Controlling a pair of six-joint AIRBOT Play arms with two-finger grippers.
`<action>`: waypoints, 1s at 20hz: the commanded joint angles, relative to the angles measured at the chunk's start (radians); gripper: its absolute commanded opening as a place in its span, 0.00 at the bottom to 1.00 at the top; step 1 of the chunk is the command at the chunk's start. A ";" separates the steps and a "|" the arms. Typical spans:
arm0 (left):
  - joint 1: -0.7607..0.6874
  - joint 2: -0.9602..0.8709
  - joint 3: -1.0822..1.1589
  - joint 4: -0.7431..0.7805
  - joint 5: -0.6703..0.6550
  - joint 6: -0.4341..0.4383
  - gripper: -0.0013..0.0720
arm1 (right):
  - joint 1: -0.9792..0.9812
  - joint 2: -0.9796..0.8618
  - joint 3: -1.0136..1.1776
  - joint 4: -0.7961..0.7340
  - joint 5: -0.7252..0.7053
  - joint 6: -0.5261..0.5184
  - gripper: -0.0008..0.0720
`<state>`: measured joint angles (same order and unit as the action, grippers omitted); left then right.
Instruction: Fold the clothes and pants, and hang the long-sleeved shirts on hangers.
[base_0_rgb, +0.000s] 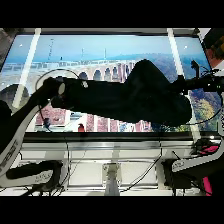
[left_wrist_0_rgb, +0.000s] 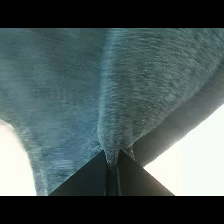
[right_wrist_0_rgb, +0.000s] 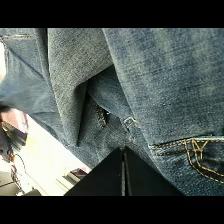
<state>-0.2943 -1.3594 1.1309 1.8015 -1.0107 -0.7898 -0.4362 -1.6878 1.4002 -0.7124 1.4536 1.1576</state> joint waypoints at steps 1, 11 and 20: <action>-0.037 0.153 0.068 0.027 0.005 -0.019 0.04 | 0.001 0.000 0.000 0.000 -0.003 0.000 0.04; 0.049 0.105 0.073 0.015 0.915 -0.119 0.03 | 0.001 0.000 0.000 -0.001 0.004 0.001 0.04; 0.348 -0.338 0.072 -0.726 1.510 -0.973 0.97 | 0.001 0.000 0.001 0.000 -0.014 0.064 0.53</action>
<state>0.0017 -1.6264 1.2030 1.2942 0.3912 -1.4109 -0.4362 -1.6878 1.4002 -0.7132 1.4425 1.1976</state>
